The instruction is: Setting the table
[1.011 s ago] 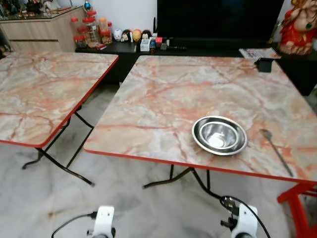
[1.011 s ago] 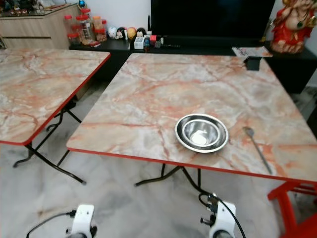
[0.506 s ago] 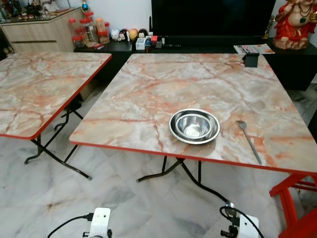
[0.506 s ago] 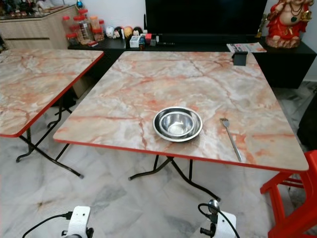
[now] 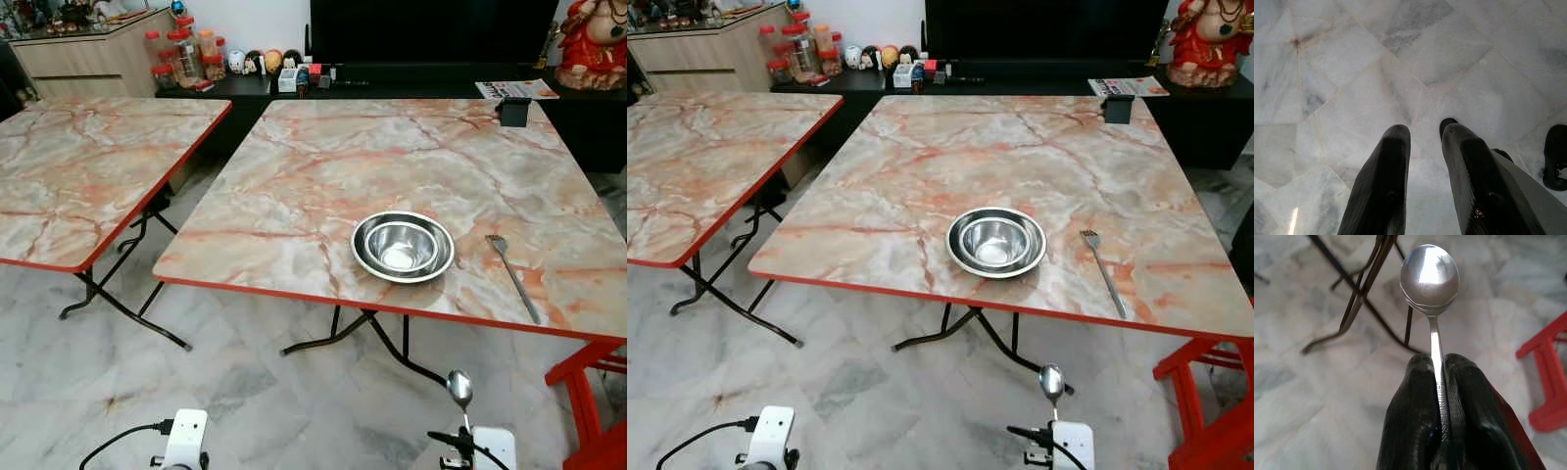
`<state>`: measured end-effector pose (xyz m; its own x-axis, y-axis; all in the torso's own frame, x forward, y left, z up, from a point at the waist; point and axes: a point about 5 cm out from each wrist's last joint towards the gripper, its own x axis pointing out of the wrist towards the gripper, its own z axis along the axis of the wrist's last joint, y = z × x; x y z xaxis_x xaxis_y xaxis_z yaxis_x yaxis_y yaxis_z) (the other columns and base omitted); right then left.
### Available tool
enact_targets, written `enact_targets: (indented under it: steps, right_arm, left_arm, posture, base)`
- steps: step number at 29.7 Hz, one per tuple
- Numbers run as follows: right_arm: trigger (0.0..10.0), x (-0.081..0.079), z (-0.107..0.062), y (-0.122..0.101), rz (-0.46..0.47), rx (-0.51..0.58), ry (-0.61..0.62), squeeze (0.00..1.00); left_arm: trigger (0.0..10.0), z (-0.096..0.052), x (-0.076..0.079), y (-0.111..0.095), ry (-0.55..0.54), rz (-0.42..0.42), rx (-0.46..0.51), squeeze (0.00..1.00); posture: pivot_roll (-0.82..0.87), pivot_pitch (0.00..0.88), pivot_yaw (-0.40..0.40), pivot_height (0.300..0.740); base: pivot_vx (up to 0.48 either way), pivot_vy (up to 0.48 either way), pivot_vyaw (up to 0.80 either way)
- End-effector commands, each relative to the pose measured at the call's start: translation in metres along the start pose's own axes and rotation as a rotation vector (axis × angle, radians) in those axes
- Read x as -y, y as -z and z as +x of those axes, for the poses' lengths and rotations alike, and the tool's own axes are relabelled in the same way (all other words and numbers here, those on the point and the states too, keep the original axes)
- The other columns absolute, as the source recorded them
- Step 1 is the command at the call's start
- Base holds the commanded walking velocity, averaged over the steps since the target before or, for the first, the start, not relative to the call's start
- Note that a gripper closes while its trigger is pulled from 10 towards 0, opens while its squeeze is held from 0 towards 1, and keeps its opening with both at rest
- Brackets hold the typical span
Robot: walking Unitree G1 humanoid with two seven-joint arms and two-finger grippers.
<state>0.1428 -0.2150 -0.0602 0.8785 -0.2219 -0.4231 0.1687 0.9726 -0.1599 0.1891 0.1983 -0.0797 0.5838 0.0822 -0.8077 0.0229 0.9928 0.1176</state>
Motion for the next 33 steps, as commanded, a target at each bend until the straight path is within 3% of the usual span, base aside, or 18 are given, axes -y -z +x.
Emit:
enact_targets:
  steps: [1, 6, 11, 12, 15, 18, 23, 28, 33]
  right_arm:
    - [10.0, -0.003, -0.005, -0.007, -0.013, 0.078, 0.005, 0.00]
    - [10.0, 0.001, -0.022, -0.005, -0.041, 0.129, 0.069, 0.00]
    - [10.0, 0.004, -0.028, -0.006, -0.062, 0.144, 0.100, 0.00]
    - [10.0, 0.010, -0.032, -0.015, -0.073, 0.198, 0.154, 0.00]
    - [10.0, 0.011, -0.031, -0.030, -0.106, 0.265, 0.168, 0.00]
    - [10.0, 0.010, -0.017, -0.067, -0.110, 0.398, 0.168, 0.00]
    - [10.0, 0.006, -0.009, -0.086, -0.095, 0.460, 0.157, 0.00]
    - [10.0, 0.001, -0.006, -0.095, -0.126, 0.461, 0.121, 0.00]
    - [10.0, 0.002, 0.018, -0.121, -0.125, 0.453, 0.123, 0.00]
  left_arm:
    - [10.0, 0.000, -0.001, 0.001, 0.004, 0.023, -0.005, 0.00]
    - [10.0, 0.000, -0.002, 0.002, 0.006, 0.027, -0.009, 0.00]
    - [10.0, -0.001, -0.002, 0.003, 0.009, 0.033, -0.011, 0.00]
    - [10.0, -0.001, -0.002, 0.003, 0.012, 0.042, -0.012, 0.00]
    - [10.0, -0.001, -0.002, 0.003, 0.017, 0.055, -0.012, 0.00]
    - [10.0, 0.000, -0.002, 0.001, 0.014, 0.056, -0.005, 0.00]
    - [10.0, 0.000, -0.002, -0.001, 0.009, 0.042, 0.004, 0.00]
    - [10.0, 0.000, -0.001, 0.000, 0.010, 0.039, 0.003, 0.00]
    - [10.0, 0.000, 0.002, 0.002, 0.014, 0.040, -0.004, 0.00]
  posture:
    - [-0.14, 0.000, 0.078, 0.740]
    - [-0.15, 0.000, 0.084, 0.740]
    - [-0.15, 0.000, 0.086, 0.740]
    - [-0.16, 0.000, 0.101, 0.740]
    - [-0.16, 0.000, 0.101, 0.740]
    - [-0.16, 0.000, 0.097, 0.740]
    - [-0.15, 0.000, 0.086, 0.740]
    - [-0.14, 0.000, 0.075, 0.740]
    - [-0.14, 0.000, 0.067, 0.740]
  base:
    - [0.000, 0.000, 0.00]
    - [0.000, 0.000, 0.00]
    - [0.000, 0.000, 0.00]
    - [0.000, 0.000, 0.00]
    - [0.000, 0.000, 0.00]
    - [0.000, 0.000, 0.00]
    - [0.000, 0.000, 0.00]
    - [0.000, 0.000, 0.00]
    - [0.000, 0.000, 0.00]
